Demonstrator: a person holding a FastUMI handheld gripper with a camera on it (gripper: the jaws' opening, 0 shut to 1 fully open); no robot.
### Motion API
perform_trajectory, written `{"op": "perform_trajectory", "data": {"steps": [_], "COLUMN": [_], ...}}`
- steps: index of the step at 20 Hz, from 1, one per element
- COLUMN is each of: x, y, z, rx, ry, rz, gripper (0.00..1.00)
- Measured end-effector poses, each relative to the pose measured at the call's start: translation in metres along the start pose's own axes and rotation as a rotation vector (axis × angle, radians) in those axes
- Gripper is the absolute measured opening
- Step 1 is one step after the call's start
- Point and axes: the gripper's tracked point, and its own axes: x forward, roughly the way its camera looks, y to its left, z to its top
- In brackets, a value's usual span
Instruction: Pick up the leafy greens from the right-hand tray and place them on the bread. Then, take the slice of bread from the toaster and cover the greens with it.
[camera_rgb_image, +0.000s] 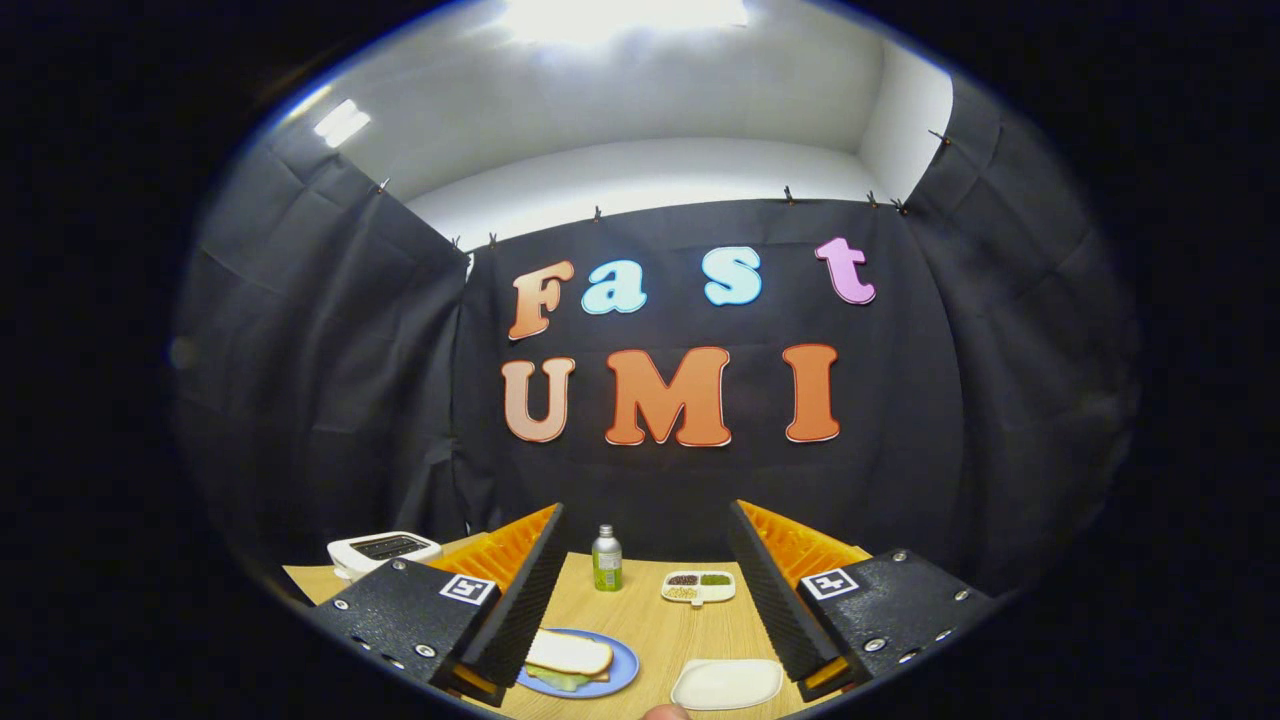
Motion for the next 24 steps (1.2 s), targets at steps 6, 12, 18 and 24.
{"op": "perform_trajectory", "data": {"steps": [6,12,18,24], "x": [-0.002,-0.001,-0.003,-0.002], "y": [0.006,0.017,0.008,0.004], "z": [0.010,0.017,0.037,0.034], "rx": [-0.042,-0.014,-0.034,-0.031], "ry": [-0.011,-0.009,-0.021,-0.017], "rz": [-0.001,0.039,0.017,0.004], "gripper": [0.95,0.95,0.96,0.96]}}
